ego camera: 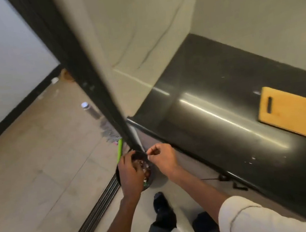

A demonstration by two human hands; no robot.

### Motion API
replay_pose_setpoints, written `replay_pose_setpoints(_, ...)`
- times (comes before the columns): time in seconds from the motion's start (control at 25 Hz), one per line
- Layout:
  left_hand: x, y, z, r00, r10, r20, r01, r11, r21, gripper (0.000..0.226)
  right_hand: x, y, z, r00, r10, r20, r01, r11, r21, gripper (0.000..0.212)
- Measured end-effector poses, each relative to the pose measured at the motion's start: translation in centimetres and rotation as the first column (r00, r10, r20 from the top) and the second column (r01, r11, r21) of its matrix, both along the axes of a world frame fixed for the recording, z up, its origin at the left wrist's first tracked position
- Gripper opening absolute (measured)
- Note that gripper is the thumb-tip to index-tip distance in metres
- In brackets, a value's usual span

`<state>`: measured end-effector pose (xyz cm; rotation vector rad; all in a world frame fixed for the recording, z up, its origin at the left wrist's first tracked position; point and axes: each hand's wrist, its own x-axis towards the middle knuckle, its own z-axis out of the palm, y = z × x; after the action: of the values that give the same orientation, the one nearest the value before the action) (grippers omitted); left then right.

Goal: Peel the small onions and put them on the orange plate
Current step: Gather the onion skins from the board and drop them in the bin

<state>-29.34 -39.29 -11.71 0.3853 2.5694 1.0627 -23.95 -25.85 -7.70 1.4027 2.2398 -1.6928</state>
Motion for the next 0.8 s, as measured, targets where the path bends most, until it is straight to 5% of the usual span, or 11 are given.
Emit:
replay_pose_setpoints(0.24, -4.4, -5.2, -2.5, 0.984, 0.163, 0.075, -0.158, 0.985, -0.073, 0.038, -6.8, -4.7, -4.6, 0.961, 0.234, 0.148, -0.258, 0.952, 0.167, 0.023)
replay_pose_setpoints(0.52, -6.0, -4.2, -0.9, 0.977, 0.214, 0.006, -0.214, 0.977, -0.002, 0.03, -7.6, -4.1, -2.5, 0.98, 0.185, 0.079, -0.198, 0.957, 0.212, 0.015)
replay_pose_setpoints(0.68, -4.3, -0.1, 3.1, 0.985, 0.149, -0.082, -0.13, 0.972, 0.194, 0.033, -2.7, -0.9, 2.0, 0.954, 0.227, -0.195, -0.139, 0.914, 0.382, 0.032)
replay_pose_setpoints(0.8, -1.0, 5.0, 4.9, 0.963, -0.116, -0.242, 0.188, 0.935, 0.3, 0.035, 5.5, 4.4, 3.2, 0.958, 0.05, -0.281, 0.118, 0.828, 0.548, 0.035)
